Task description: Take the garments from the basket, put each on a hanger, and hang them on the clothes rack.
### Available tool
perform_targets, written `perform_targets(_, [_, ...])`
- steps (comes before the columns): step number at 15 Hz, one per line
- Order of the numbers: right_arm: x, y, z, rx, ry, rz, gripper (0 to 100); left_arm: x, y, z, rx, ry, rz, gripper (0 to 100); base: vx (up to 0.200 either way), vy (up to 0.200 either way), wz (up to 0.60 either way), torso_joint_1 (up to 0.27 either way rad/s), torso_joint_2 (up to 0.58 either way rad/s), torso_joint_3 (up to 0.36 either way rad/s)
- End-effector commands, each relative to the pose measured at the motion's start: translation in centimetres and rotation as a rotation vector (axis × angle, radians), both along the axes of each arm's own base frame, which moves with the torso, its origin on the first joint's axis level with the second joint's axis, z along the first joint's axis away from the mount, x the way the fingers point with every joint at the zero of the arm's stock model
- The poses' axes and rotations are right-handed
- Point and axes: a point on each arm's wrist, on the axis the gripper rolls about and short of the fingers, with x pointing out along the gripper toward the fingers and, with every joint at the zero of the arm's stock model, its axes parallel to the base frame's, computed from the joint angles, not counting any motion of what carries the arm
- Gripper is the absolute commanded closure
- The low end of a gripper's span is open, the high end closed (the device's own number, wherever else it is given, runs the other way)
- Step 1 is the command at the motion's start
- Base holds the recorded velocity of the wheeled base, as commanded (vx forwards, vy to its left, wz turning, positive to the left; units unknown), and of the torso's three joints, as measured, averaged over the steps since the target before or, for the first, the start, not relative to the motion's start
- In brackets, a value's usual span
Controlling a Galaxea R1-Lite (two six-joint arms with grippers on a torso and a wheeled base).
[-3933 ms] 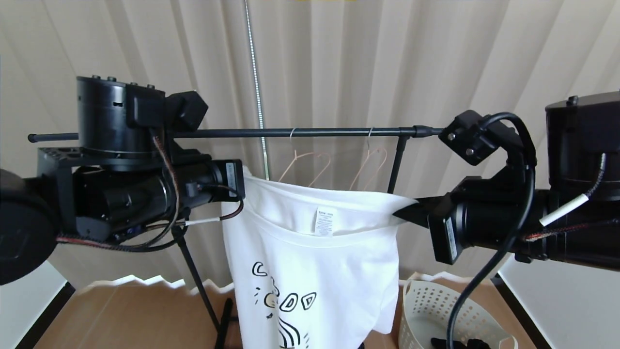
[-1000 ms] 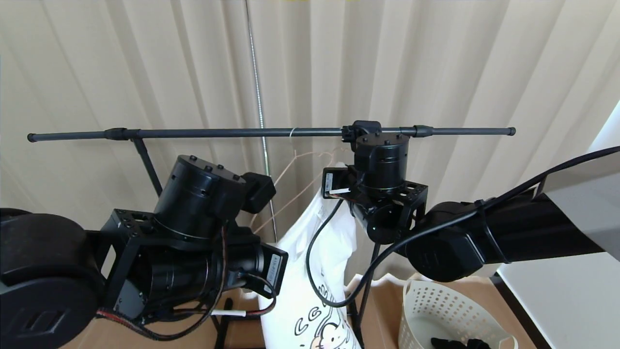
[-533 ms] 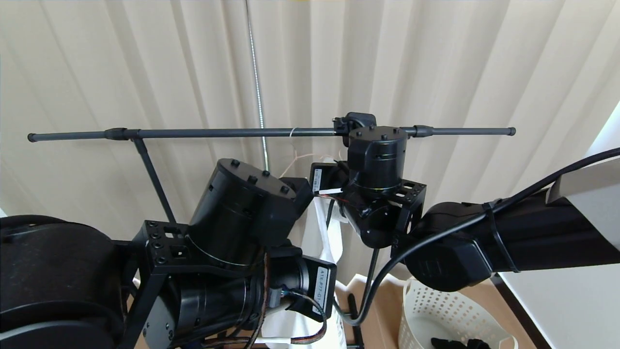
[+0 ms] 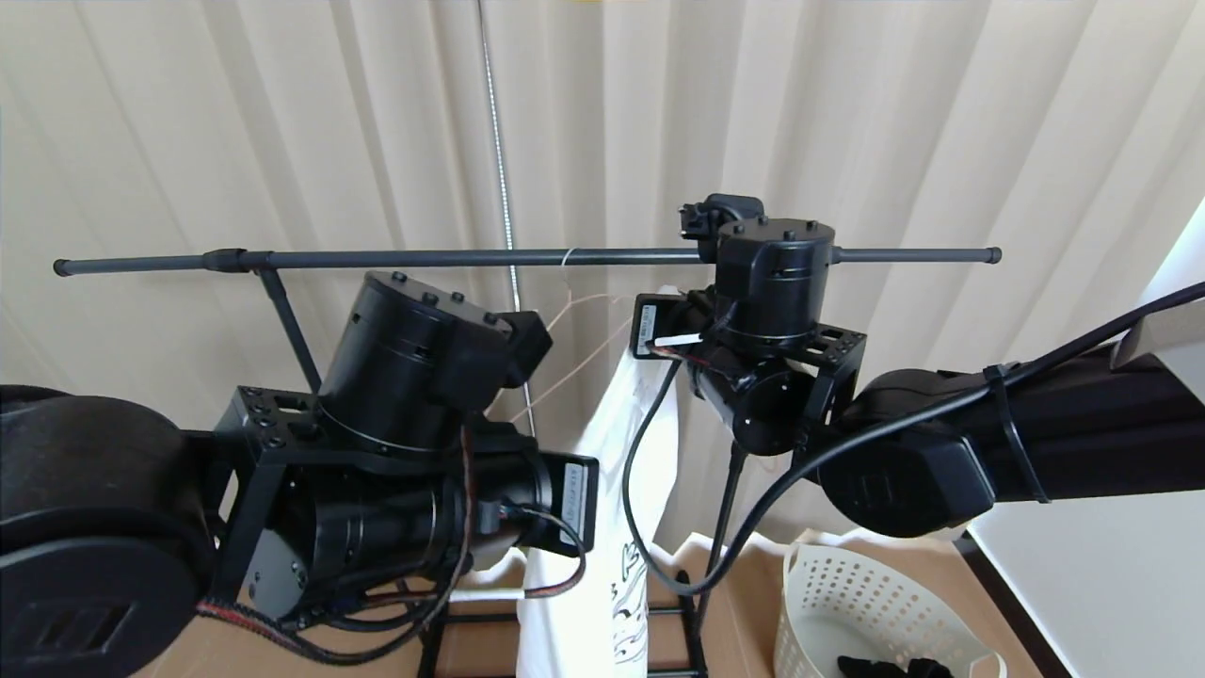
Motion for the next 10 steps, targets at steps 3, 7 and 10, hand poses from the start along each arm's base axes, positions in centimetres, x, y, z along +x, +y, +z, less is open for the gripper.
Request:
perform_targets(3, [0.2, -2.2, 0.8, -0.033, -0.012, -0.039, 100, 2.6, 2.9, 1.0, 0.039, -0.079, 0.128, 100, 0.0, 0.0, 0.0, 0.0, 0.0, 0.0])
perform_targets(7, [-3.2, -5.9, 1.4, -0.149, 0.004, 0.114, 100, 6.5, 2.4, 3.2, 0.033, -0.213, 0.288, 100, 0.0, 0.0, 0.0, 0.0, 0.0, 0.0])
perform_targets(10, [-5.0, -7.3, 1.4, -0.209, 0.01, 0.207, 100, 8.3, 1.4, 3.8, 0.026, -0.245, 0.328, 100, 0.0, 0.0, 0.0, 0.0, 0.0, 0.0])
